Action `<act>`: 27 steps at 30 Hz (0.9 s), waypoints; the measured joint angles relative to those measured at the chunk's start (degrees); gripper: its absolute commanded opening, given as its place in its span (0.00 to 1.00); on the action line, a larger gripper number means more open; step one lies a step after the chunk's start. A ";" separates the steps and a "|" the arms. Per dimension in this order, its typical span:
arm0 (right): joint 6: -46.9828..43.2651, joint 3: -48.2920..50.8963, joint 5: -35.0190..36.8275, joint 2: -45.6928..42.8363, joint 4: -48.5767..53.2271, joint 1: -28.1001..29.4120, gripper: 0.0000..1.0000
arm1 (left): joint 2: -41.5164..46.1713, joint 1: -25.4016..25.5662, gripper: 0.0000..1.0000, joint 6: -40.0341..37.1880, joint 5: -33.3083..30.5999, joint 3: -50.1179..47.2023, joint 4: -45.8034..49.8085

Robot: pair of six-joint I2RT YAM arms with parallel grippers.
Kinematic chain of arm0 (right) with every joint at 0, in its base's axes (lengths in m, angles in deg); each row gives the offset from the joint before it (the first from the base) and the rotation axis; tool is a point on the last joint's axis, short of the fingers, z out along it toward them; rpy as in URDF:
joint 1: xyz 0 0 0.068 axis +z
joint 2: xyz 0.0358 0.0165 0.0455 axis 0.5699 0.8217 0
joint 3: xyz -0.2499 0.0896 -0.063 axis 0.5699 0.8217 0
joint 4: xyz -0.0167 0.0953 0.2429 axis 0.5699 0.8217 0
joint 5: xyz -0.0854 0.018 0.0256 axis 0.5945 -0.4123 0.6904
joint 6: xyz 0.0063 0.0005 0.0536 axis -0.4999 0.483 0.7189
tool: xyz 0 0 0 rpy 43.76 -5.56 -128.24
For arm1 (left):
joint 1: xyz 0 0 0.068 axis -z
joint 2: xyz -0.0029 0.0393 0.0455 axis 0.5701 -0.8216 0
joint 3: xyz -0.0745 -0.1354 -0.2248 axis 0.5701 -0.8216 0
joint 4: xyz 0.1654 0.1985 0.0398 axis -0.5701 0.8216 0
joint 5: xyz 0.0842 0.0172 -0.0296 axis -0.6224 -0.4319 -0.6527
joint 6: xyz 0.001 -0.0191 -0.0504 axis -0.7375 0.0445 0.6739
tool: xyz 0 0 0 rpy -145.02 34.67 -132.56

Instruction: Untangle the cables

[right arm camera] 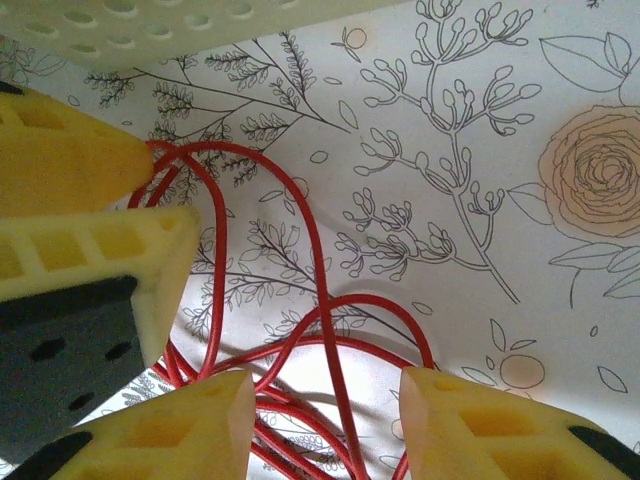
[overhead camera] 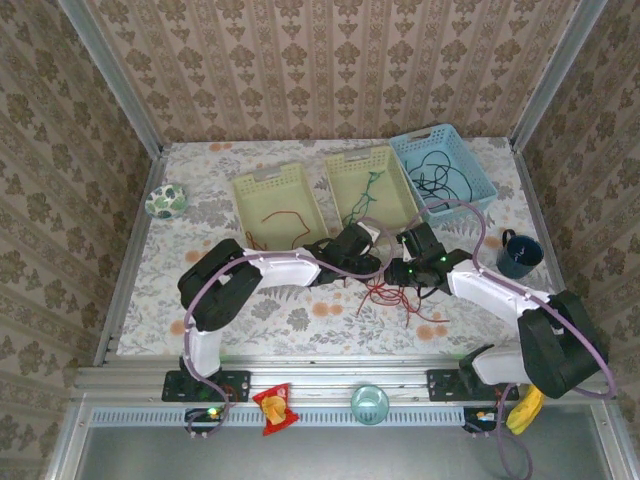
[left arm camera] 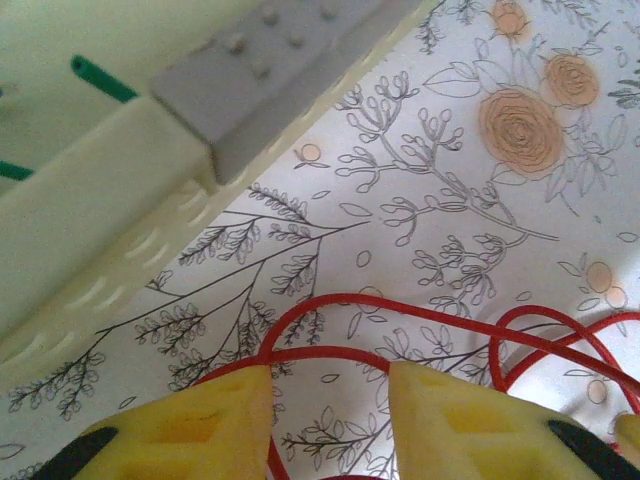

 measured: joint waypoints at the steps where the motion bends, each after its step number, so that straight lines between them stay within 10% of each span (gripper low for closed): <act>1: 0.00 0.13 0.00 -0.09 -0.02 0.00 0.43 | 0.09 0.00 0.39 0.00 -0.55 -0.22 -0.09; 10: 0.02 0.33 0.02 -0.09 -0.02 -0.04 0.43 | 1.92 0.00 0.39 0.00 -4.02 -2.95 -0.24; 17: 0.00 0.33 0.00 -0.09 -0.04 -0.04 0.44 | 1.92 0.11 0.01 -1.25 -2.23 -2.93 -0.85; 27: -1.27 0.28 -2.89 1.18 -0.37 0.50 0.50 | 4.63 0.11 0.00 -2.60 1.68 -5.62 -6.32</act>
